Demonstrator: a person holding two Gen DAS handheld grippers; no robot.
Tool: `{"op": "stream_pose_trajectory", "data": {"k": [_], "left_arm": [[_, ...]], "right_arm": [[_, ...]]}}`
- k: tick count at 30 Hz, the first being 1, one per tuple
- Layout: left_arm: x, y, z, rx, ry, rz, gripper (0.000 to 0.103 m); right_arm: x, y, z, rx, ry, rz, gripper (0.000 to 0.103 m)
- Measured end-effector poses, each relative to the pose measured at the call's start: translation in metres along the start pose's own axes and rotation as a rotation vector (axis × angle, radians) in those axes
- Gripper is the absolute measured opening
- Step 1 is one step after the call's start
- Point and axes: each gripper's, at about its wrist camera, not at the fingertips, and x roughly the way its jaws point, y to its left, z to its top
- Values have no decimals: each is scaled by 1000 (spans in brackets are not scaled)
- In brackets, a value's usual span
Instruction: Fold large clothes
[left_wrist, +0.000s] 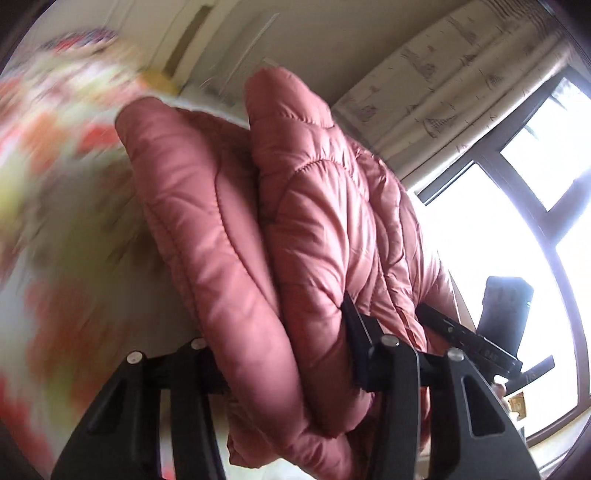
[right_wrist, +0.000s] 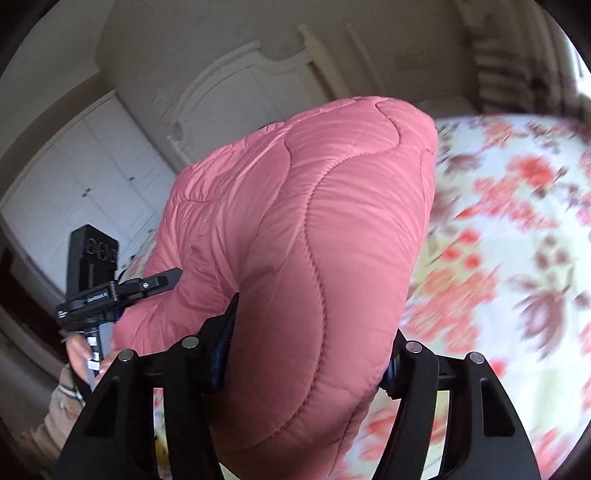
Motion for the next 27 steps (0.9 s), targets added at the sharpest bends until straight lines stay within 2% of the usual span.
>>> {"op": "stream_pose_trajectory", "data": {"k": [4, 6, 8, 10, 11, 12, 13, 14, 15, 16, 19, 21, 23, 27], "left_arm": [[50, -5, 28, -33, 26, -8, 48], [69, -1, 26, -51, 40, 22, 54], [75, 6, 22, -78, 17, 35, 74], [68, 9, 15, -109, -5, 82, 93], [58, 6, 14, -96, -26, 121, 95], [46, 3, 8, -76, -47, 161, 95], [30, -5, 5, -48, -79, 225, 98], [9, -19, 2, -3, -133, 323, 98], [-10, -34, -2, 49, -191, 394, 99], [-37, -58, -9, 131, -282, 462, 101], [-84, -109, -34, 264, -467, 591, 101], [-101, -138, -56, 340, -551, 650, 101], [-101, -154, -63, 375, -553, 642, 101], [-90, -159, -82, 334, -470, 603, 101]], "right_arm": [[-4, -31, 31, 54, -34, -69, 63], [4, -47, 34, 88, -8, -94, 64], [18, -64, 32, 132, 27, -118, 68], [18, -71, 26, 152, 26, -138, 84], [17, -66, 23, 143, 21, -162, 92], [14, -62, 20, 128, 12, -190, 92], [6, -54, 21, 105, -1, -231, 92], [-3, -45, 20, 82, -21, -288, 92], [-20, -27, 17, 48, -70, -361, 92], [-37, -10, 9, 21, -121, -388, 92], [-83, 36, -18, -80, -309, -373, 99], [-103, 71, -41, -184, -406, -406, 99], [-112, 95, -57, -284, -436, -453, 99], [-112, 115, -83, -375, -404, -481, 99]]}}
